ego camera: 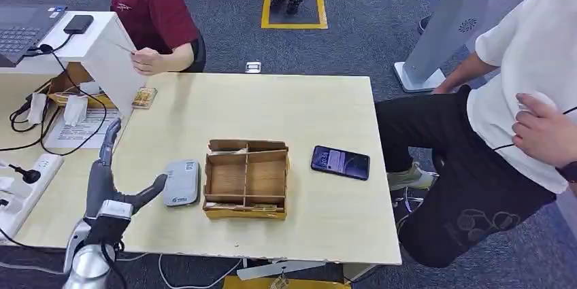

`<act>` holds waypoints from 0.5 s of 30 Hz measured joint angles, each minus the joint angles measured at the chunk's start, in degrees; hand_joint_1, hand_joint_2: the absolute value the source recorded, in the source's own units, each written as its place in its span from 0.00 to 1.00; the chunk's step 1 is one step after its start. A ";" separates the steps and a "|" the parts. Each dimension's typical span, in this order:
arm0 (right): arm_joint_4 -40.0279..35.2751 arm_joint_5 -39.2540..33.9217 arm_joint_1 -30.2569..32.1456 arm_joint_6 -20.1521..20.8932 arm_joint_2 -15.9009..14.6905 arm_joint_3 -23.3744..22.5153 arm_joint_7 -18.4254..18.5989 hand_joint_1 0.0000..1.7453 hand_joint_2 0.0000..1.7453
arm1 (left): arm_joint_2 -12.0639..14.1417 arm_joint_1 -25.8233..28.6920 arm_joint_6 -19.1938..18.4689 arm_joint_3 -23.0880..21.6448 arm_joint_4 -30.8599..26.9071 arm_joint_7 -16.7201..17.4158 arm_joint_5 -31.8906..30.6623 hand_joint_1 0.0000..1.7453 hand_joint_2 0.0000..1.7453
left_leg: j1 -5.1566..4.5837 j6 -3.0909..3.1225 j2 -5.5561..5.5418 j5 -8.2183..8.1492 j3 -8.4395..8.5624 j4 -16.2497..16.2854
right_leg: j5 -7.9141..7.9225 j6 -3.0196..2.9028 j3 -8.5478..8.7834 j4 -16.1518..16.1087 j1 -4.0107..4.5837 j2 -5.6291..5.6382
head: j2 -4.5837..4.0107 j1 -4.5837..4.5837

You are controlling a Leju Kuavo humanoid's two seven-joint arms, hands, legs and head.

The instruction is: Pass the card to the sensor for recognition and then transmit it.

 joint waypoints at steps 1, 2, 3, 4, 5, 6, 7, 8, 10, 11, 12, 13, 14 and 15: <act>0.00 0.04 0.00 0.00 -0.04 -0.15 0.09 0.00 1.00 | 0.56 1.04 0.74 -1.04 -1.17 -0.52 -2.32 0.00 1.00 | 0.00 0.00 0.01 0.00 0.01 0.00 | 0.00 0.00 0.01 0.00 0.00 0.01 | 0.00 0.00; 0.00 0.07 0.01 0.02 -0.11 -0.26 0.11 0.00 1.00 | 1.05 2.04 1.42 -2.01 -2.08 -0.85 -3.67 0.00 1.00 | 0.00 0.00 0.01 0.00 0.01 0.00 | 0.00 0.00 0.02 0.00 0.00 0.01 | 0.00 0.00; 0.00 0.09 0.02 0.09 -0.13 -0.37 0.11 0.00 1.00 | 1.44 2.86 1.79 -2.80 -2.73 -1.05 -4.21 0.00 1.00 | 0.00 0.01 0.01 0.02 0.01 0.00 | 0.01 0.00 0.02 0.00 0.00 0.01 | 0.00 0.00; 0.00 0.15 0.01 0.09 -0.22 -0.44 0.11 0.00 1.00 | 1.72 3.60 2.03 -3.56 -3.38 -1.11 -4.56 0.00 1.00 | 0.00 0.01 0.01 0.02 0.01 0.00 | 0.01 0.00 0.01 0.00 0.00 0.01 | 0.00 0.00; 0.00 0.15 0.01 0.09 -0.24 -0.46 0.11 0.00 1.00 | 1.81 4.10 2.12 -4.04 -3.84 -1.14 -4.74 0.00 1.00 | 0.00 0.00 0.01 0.03 0.02 0.00 | 0.02 -0.01 0.02 0.00 0.00 0.01 | 0.00 0.00; 0.00 0.15 0.01 0.09 -0.26 -0.46 0.11 0.00 1.00 | 1.99 4.45 2.16 -4.39 -4.21 -1.14 -4.78 0.00 1.00 | 0.00 -0.03 0.00 0.06 0.02 0.00 | 0.02 -0.01 0.03 0.00 0.00 0.00 | 0.00 0.00; 0.00 0.15 0.00 0.09 -0.31 -0.48 0.11 0.00 1.00 | 2.16 4.73 2.25 -4.72 -4.52 -1.16 -4.80 0.00 1.00 | 0.01 -0.04 0.00 0.06 0.02 0.00 | 0.03 -0.01 0.03 0.00 0.01 0.00 | 0.00 0.02; 0.00 0.15 0.01 0.09 -0.33 -0.50 0.13 0.00 1.00 | 2.38 4.97 2.58 -5.00 -4.83 -1.18 -5.42 0.00 1.00 | 0.01 -0.04 0.00 0.07 0.03 0.00 | 0.04 -0.03 0.03 0.00 0.01 0.00 | 0.00 0.00; 0.00 0.43 0.00 0.09 -0.39 -0.50 0.24 0.00 1.00 | 2.75 5.12 4.08 -5.80 -5.04 -1.33 -8.70 0.00 1.00 | 0.01 -0.04 0.00 0.07 0.03 0.00 | 0.05 -0.04 0.04 0.00 0.01 0.00 | 0.00 0.00; 0.00 0.50 -0.02 0.00 -0.44 -0.50 0.09 0.00 1.00 | 2.97 5.20 4.80 -6.57 -5.02 -1.79 -10.49 0.00 1.00 | 0.01 -0.04 0.00 0.07 0.04 0.00 | 0.05 -0.04 0.04 0.00 0.01 0.00 | 0.00 0.00; 0.00 0.50 -0.04 -0.15 -0.48 -0.52 -0.24 0.00 1.00 | 3.14 5.22 5.39 -7.64 -4.96 -2.31 -11.53 0.00 1.00 | 0.01 -0.04 0.00 0.07 0.03 0.00 | 0.05 -0.04 0.04 0.00 0.01 0.00 | 0.00 0.00; 0.00 0.50 -0.10 -0.26 -0.55 -0.59 -0.42 0.00 1.00 | 3.17 5.22 5.94 -9.19 -4.87 -2.78 -12.44 0.00 1.00 | 0.00 -0.04 -0.01 0.07 0.03 0.00 | 0.05 -0.04 0.04 0.00 0.00 0.00 | 0.00 0.00; 0.00 0.65 -0.20 -0.26 -0.61 -0.68 -0.66 0.00 1.00 | 3.17 5.18 6.88 -10.82 -4.70 -2.97 -13.27 0.00 1.00 | 0.00 -0.04 -0.01 0.06 0.03 0.00 | 0.05 -0.04 0.04 0.00 0.00 0.00 | 0.00 0.00; 0.00 0.78 -0.32 -0.24 -0.74 -0.74 -0.83 0.00 1.00 | 3.23 5.13 7.79 -12.70 -4.43 -2.80 -14.51 0.00 1.00 | -0.01 -0.03 -0.01 0.06 0.02 0.01 | 0.05 -0.04 0.04 0.00 -0.01 0.00 | 0.00 0.00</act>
